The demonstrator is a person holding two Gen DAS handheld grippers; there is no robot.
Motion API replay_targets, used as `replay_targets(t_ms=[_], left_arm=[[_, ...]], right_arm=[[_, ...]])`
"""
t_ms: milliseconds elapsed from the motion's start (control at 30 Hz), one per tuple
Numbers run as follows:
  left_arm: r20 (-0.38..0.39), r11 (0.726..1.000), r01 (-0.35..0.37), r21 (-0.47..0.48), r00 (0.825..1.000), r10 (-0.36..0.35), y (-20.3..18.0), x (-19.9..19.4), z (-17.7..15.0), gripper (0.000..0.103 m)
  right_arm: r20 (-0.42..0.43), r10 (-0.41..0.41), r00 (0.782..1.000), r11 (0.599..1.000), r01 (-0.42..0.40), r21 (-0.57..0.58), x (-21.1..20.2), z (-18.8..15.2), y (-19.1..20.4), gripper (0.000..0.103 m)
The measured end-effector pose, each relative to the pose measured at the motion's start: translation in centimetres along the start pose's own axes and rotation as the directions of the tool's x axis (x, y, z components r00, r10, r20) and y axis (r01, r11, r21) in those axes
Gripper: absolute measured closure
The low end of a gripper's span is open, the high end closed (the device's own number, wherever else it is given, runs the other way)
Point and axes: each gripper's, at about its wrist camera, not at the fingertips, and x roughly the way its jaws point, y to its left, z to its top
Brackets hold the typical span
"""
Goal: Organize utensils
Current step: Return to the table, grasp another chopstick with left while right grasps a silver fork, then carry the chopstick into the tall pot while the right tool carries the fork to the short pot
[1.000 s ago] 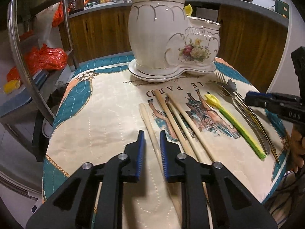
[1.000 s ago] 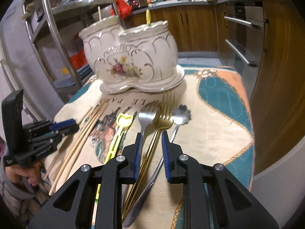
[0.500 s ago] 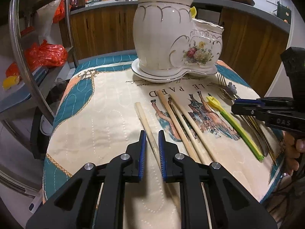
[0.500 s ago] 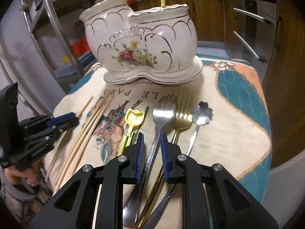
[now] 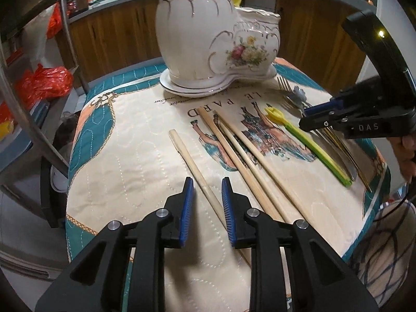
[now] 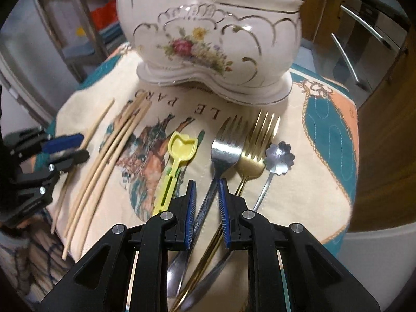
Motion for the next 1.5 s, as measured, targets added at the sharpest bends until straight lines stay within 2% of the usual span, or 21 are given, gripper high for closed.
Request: replay_targets(t_ms=[167, 267, 300, 400, 500, 600, 667, 733, 833, 933, 1033, 1133, 1200, 1300, 1400, 1500], left_arm=[[-0.075, 0.999, 0.041, 0.024, 0.996, -0.039, 0.5, 0.2, 0.8, 0.082], [-0.148, 0.996, 0.074, 0.051, 0.987, -0.065, 0.8, 0.6, 1.6, 0.082], [-0.178, 0.994, 0.087, 0.064, 0.981, -0.074, 0.9, 0.7, 1.9, 0.082], [-0.296, 0.990, 0.131, 0.057, 0.949, -0.109, 1.4, 1.2, 3.1, 0.082], [-0.361, 0.989, 0.138, 0.047, 0.926, -0.112, 1.4, 1.6, 3.7, 0.082], [-0.384, 0.989, 0.146, -0.003, 0.913, -0.136, 2.0, 1.8, 4.0, 0.082], [-0.378, 0.991, 0.129, -0.030, 0.917, -0.131, 2.4, 1.8, 4.1, 0.091], [-0.352, 0.991, 0.116, -0.068, 0.926, -0.133, 3.0, 1.7, 3.8, 0.098], [-0.304, 0.983, 0.129, -0.130, 0.939, -0.163, 3.9, 1.5, 3.3, 0.098], [-0.246, 0.980, 0.122, -0.156, 0.956, -0.158, 4.3, 1.0, 2.6, 0.098], [-0.157, 0.978, 0.122, -0.172, 0.976, -0.149, 4.2, -0.4, 2.6, 0.098], [-0.034, 0.971, 0.154, -0.182, 0.986, -0.163, 4.1, -2.8, 3.1, 0.098], [0.067, 0.963, 0.190, -0.192, 0.981, -0.180, 3.8, -4.1, 3.9, 0.098], [0.172, 0.957, 0.206, -0.204, 0.970, -0.172, 3.1, -5.3, 4.3, 0.098], [0.257, 0.950, 0.224, -0.217, 0.952, -0.166, 2.7, -5.6, 4.4, 0.098], [0.350, 0.940, 0.248, -0.232, 0.923, -0.157, 2.5, -5.7, 4.5, 0.098]], right_arm=[[-0.049, 0.002, 0.999, 1.000, -0.003, -0.019, 0.0, 0.1, 0.1, 0.088], [-0.077, 0.020, 0.997, 1.000, -0.020, 0.002, 0.2, 0.4, -0.3, 0.088], [-0.088, 0.028, 0.996, 1.000, -0.027, 0.012, 0.3, 0.7, -0.6, 0.088], [-0.098, 0.055, 0.994, 0.997, -0.049, 0.060, 0.5, 1.1, -1.2, 0.089], [-0.091, 0.081, 0.993, 0.992, -0.071, 0.108, 0.8, 1.6, -2.1, 0.092], [-0.067, 0.109, 0.992, 0.983, -0.097, 0.153, 0.8, 1.4, -3.0, 0.093], [-0.037, 0.128, 0.991, 0.975, -0.119, 0.188, 0.7, 0.9, -3.6, 0.095], [-0.005, 0.156, 0.988, 0.964, -0.151, 0.219, 0.7, 0.6, -4.3, 0.096], [0.040, 0.189, 0.981, 0.950, -0.193, 0.245, 0.3, -0.1, -4.8, 0.097], [0.088, 0.212, 0.973, 0.940, -0.227, 0.256, -0.1, -1.1, -5.2, 0.097], [0.138, 0.230, 0.963, 0.935, -0.258, 0.242, -0.8, -1.5, -5.1, 0.097], [0.195, 0.234, 0.952, 0.940, -0.273, 0.206, -2.4, -2.2, -4.6, 0.098], [0.233, 0.231, 0.944, 0.942, -0.277, 0.187, -3.1, -2.3, -4.0, 0.099], [0.303, 0.212, 0.929, 0.953, -0.265, 0.148, -4.5, -2.9, -3.0, 0.099], [0.349, 0.202, 0.915, 0.957, -0.260, 0.127, -5.2, -3.0, -2.7, 0.099], [0.375, 0.214, 0.902, 0.957, -0.271, 0.106, -6.0, -3.0, -2.4, 0.099]])
